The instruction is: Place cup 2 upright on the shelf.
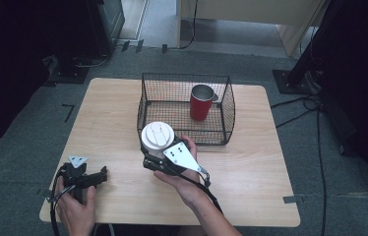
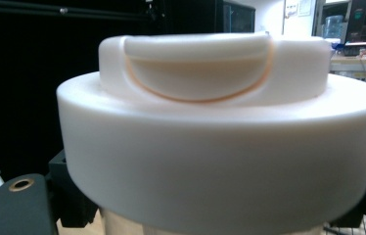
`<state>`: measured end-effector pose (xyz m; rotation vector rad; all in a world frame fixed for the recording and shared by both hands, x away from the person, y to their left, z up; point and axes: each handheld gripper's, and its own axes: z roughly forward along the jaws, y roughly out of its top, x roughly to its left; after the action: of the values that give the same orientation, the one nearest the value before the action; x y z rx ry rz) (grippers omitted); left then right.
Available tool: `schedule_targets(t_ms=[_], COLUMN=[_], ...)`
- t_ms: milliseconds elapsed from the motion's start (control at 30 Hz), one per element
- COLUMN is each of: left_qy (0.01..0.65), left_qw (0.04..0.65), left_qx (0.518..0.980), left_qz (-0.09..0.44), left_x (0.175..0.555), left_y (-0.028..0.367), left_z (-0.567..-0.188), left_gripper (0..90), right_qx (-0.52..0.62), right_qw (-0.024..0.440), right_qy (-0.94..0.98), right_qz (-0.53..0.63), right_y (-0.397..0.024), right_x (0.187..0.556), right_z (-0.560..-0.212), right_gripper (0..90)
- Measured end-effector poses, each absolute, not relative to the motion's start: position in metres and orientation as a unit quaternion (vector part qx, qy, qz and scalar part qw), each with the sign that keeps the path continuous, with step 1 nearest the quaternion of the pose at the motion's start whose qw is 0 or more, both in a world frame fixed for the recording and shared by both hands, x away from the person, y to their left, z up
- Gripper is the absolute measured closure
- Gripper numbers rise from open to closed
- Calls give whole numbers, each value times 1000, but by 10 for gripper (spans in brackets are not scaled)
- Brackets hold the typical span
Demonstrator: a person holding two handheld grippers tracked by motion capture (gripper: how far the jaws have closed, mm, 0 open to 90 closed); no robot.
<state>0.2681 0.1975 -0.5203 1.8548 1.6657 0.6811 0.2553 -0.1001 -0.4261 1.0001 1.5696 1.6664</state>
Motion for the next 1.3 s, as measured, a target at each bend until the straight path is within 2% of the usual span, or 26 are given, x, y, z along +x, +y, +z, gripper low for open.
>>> schedule_targets(t_ms=[633,1300], left_qy=[620,620], left_qw=[275,275], left_qx=[690,690], left_qz=[253,253], left_x=[268,268], left_y=[198,198], left_z=[-520,-520], left_gripper=[0,0], right_qx=[374,398], right_qw=[362,383], right_qy=[562,552], right_qz=[643,625], right_y=[-101,-98], right_x=[296,347], right_z=[-374,-372], right_gripper=[155,154])
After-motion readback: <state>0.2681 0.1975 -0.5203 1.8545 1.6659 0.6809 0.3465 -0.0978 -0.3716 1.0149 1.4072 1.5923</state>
